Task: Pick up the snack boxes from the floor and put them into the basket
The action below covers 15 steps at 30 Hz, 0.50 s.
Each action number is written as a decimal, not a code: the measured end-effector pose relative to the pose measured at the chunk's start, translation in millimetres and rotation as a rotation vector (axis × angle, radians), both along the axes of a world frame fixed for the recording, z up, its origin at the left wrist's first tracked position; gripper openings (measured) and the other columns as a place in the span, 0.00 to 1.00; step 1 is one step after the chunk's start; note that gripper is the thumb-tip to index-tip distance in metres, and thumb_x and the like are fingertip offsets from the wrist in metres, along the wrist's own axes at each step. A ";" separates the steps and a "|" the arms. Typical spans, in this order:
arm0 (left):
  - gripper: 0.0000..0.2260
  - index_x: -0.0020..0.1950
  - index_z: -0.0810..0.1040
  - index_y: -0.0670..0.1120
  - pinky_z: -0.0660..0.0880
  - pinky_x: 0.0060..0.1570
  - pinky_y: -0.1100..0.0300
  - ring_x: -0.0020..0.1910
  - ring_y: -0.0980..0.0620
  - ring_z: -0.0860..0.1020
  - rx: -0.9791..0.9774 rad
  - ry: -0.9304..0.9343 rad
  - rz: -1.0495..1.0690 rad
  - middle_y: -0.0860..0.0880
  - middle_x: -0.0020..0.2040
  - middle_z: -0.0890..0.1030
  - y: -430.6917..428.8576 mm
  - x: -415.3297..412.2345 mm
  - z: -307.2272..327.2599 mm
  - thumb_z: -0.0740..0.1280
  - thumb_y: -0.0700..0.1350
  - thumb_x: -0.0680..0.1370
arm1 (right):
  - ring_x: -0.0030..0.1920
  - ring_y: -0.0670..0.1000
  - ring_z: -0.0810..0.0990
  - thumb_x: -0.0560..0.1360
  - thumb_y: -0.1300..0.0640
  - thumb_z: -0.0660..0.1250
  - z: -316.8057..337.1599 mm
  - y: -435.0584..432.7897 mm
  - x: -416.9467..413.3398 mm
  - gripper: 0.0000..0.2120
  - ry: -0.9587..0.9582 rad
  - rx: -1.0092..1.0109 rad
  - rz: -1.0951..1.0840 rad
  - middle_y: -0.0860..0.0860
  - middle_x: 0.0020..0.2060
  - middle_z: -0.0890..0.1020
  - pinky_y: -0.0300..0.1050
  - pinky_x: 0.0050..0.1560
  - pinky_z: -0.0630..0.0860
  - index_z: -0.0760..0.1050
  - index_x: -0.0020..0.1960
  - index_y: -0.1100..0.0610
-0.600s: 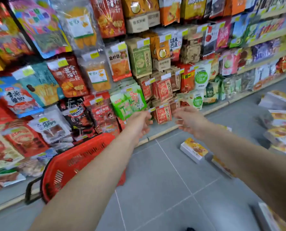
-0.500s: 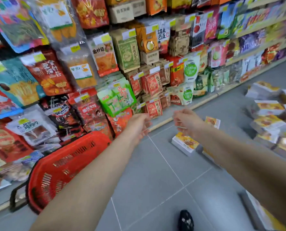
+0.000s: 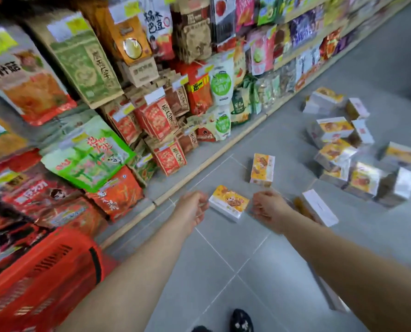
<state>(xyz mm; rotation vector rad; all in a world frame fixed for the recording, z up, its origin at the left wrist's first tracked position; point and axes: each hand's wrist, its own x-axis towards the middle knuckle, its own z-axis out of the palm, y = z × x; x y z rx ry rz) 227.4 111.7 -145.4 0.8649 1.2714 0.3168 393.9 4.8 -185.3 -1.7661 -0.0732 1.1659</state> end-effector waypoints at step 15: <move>0.06 0.44 0.74 0.49 0.69 0.52 0.58 0.38 0.56 0.77 -0.086 0.195 -0.303 0.52 0.40 0.78 224.9 162.5 -177.7 0.61 0.43 0.80 | 0.29 0.47 0.68 0.78 0.61 0.58 -164.2 137.8 124.8 0.11 0.081 -0.256 -0.231 0.51 0.31 0.70 0.37 0.33 0.63 0.66 0.38 0.55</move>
